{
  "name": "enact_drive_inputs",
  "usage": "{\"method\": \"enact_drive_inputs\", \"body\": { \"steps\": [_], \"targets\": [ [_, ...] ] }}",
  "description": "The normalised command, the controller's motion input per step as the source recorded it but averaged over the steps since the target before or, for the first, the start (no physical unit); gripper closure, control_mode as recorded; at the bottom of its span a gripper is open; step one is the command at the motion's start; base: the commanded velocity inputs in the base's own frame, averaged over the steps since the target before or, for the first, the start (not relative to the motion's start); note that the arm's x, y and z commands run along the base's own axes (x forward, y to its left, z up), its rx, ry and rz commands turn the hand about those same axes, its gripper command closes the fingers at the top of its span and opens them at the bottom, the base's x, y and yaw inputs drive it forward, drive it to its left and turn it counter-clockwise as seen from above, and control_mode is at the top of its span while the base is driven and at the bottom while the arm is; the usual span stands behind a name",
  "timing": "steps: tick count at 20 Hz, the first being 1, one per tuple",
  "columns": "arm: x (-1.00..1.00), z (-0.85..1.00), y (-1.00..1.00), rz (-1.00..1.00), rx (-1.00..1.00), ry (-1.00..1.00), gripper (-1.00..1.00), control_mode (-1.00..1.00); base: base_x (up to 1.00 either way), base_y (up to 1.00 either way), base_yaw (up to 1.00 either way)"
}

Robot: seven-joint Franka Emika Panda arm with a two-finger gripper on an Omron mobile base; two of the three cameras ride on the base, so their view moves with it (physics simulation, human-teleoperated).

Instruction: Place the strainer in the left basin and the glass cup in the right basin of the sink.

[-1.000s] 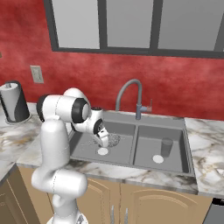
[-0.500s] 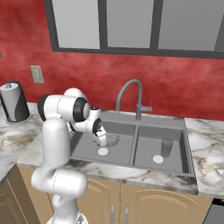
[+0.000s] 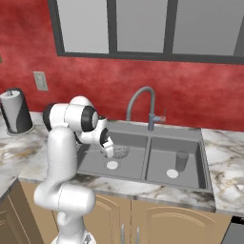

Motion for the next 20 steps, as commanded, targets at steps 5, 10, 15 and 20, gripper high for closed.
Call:
{"method": "enact_drive_inputs", "body": {
  "steps": [5, 10, 15, 20],
  "targets": [
    [-0.70, -0.29, -0.12, 0.00, 0.00, -0.03, -1.00, -1.00, 0.00, 0.00, 0.00],
    [-0.90, -0.05, -0.30, 0.00, 0.00, -0.08, -1.00, -1.00, 0.00, 0.00, 0.00],
    [-0.62, 0.01, -0.38, 0.00, 0.00, -0.09, -1.00, -1.00, 0.00, 0.00, 0.00],
    [-0.08, 0.22, -0.07, 0.00, 0.00, -0.05, -1.00, -1.00, 0.00, 0.00, 0.00]
  ]
}}
